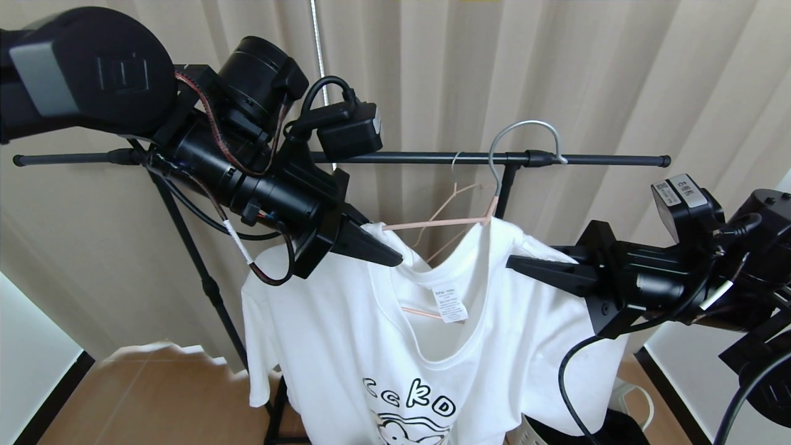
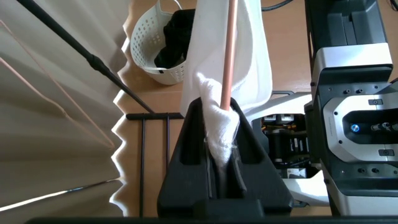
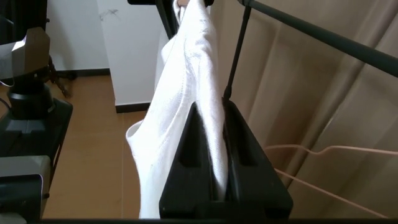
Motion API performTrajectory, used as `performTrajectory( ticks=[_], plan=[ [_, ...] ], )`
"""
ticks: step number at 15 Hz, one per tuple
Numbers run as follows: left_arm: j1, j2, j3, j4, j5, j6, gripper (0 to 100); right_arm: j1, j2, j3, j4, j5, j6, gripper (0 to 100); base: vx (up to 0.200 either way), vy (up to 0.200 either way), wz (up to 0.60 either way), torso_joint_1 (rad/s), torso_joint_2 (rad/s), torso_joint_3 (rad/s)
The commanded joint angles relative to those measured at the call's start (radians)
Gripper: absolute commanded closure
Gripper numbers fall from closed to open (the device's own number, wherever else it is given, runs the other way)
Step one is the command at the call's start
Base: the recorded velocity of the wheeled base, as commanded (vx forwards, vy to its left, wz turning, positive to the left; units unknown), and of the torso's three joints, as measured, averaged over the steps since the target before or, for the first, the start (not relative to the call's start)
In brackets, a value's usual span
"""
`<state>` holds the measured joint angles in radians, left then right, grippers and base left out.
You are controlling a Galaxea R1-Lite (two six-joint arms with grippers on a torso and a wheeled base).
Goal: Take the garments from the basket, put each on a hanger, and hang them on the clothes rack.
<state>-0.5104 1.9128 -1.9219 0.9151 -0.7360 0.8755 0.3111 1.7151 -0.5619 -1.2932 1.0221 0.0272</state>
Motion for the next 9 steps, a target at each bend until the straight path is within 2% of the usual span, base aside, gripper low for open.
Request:
performTrajectory(
  ticks=[1,3,4,9],
  plan=[
    [0.0,-0.003,0.0,0.001,0.0,-0.001,100,0.0,-0.002,0.002,-0.003,0.001,0.0,100,0.0,0.0,0.0,0.0,0.0,0.0],
    [0.0,-0.004,0.0,-0.001,0.0,-0.001,100,0.0,-0.008,0.007,-0.006,0.001,0.003,100,0.0,0.0,0.0,0.0,0.0,0.0],
    [0.0,-0.004,0.0,-0.001,0.0,-0.001,100,0.0,-0.011,0.01,-0.005,0.001,0.003,0,0.0,0.0,0.0,0.0,0.0,0.0],
    [0.012,-0.038,0.023,-0.004,0.0,-0.004,100,-0.023,-0.022,0.0,-0.005,0.0,0.003,0,0.0,0.0,0.0,0.0,0.0,0.0]
  ],
)
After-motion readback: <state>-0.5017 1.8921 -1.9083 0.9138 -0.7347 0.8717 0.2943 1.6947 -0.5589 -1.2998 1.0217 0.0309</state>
